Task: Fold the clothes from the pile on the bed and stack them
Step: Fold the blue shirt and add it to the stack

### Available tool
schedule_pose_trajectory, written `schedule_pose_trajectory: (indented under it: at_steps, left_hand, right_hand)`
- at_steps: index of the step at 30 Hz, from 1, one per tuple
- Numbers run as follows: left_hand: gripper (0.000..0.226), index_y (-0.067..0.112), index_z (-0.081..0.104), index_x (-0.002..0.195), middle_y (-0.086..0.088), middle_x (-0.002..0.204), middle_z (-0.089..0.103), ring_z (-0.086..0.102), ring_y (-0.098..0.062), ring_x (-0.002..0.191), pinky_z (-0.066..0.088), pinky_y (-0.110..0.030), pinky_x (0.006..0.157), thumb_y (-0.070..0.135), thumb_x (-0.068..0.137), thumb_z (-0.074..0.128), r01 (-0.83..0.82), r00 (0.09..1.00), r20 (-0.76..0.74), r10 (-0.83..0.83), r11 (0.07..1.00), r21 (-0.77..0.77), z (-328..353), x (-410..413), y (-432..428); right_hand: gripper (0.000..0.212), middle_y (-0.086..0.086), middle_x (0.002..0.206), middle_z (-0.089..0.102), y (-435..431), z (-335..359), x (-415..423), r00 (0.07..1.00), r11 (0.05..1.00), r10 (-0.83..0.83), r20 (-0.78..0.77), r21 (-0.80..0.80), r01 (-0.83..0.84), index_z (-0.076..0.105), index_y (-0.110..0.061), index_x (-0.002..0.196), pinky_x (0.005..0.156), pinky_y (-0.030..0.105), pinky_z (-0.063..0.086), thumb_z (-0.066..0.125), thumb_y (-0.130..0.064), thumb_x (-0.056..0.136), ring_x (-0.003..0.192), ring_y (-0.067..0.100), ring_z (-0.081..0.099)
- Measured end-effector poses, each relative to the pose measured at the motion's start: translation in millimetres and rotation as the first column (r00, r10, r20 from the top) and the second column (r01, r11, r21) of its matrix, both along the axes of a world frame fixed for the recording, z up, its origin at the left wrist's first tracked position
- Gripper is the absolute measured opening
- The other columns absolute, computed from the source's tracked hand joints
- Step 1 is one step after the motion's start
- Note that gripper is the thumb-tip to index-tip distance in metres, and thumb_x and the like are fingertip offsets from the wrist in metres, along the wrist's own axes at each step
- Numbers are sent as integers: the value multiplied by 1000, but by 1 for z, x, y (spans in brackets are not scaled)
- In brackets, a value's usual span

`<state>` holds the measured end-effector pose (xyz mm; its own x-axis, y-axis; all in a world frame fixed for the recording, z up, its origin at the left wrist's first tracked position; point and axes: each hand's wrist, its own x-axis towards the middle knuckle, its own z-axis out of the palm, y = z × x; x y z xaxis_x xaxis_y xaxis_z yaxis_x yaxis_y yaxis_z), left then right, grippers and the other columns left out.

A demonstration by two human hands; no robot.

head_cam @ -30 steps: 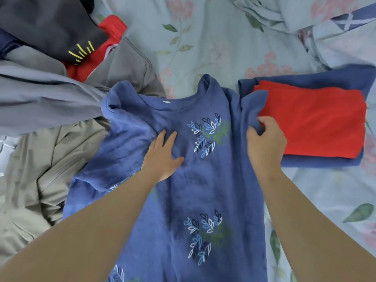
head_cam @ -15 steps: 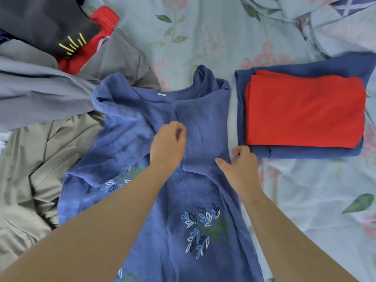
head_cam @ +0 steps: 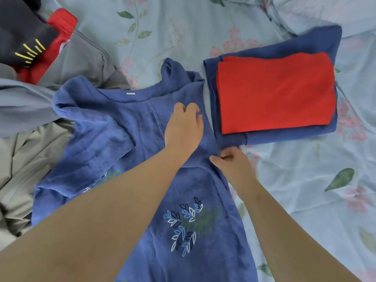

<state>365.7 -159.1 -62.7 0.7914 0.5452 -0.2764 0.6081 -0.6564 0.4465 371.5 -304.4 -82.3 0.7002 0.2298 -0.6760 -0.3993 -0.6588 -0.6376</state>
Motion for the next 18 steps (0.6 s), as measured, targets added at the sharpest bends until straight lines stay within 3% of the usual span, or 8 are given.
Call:
schedule_pose_trajectory:
  at_steps: [3,6,9,11,12,13,15,18]
  left_hand:
    - [52,5,41,127,-12,126,42,51,-28,107,47,-37,82,41,92,55,-42,992,-123,34,997,-65,-10,15,-5]
    - [53,2,37,124,-15,126,40,50,-31,108,43,-35,75,33,89,62,-96,971,-225,83,994,-44,-14,23,-6]
    - [27,3,44,111,-11,113,43,50,-27,91,37,-31,66,17,90,54,-103,973,-216,86,992,-70,-13,28,0]
    - [5,10,46,86,-2,89,47,43,-19,72,32,-27,55,13,90,48,-154,981,-142,132,975,-163,-10,24,13]
    - [14,13,43,76,1,77,45,40,-16,66,30,-26,52,12,89,46,-226,973,-93,209,942,-248,-11,20,21]
    - [20,15,41,70,3,69,43,38,-15,63,30,-25,51,12,89,45,-326,942,-54,330,872,-366,-8,14,28]
    - [23,17,45,66,2,64,43,40,-15,61,34,-26,58,12,88,45,-502,783,-47,621,585,-637,4,-2,43]
    - [19,13,54,76,-2,77,56,55,-17,71,44,-29,69,13,91,43,-474,524,-164,836,126,-872,21,-40,74]
  right_hand:
    - [29,-3,59,43,-2,2,-2,994,995,103,25,-10,-102,39,-15,62,58,26,33,61,-12,80,58,14,40]
    - [26,-3,60,43,-4,5,-6,997,997,72,4,39,-72,44,-14,65,57,24,33,62,-13,83,58,12,40]
    - [20,-6,62,46,-1,12,-14,997,988,68,-24,141,-64,51,-13,70,64,25,36,62,-14,86,61,10,43]
    - [15,-7,65,51,5,18,-24,994,977,89,-57,199,-76,57,-20,74,68,26,40,62,-14,87,64,10,48]
    - [14,-6,66,53,10,21,-31,991,970,112,-75,223,-93,59,-24,78,68,26,42,61,-14,88,65,10,49]
    - [15,-6,67,53,16,25,-38,986,961,142,-89,249,-116,60,-28,82,68,25,44,61,-14,88,65,10,50]
    - [23,-4,68,54,30,31,-54,973,939,209,-103,298,-170,59,-38,88,69,26,48,59,-15,89,66,10,53]
    - [32,0,67,50,57,42,-81,942,900,313,-122,356,-252,55,-45,91,68,20,45,56,-13,90,63,10,50]
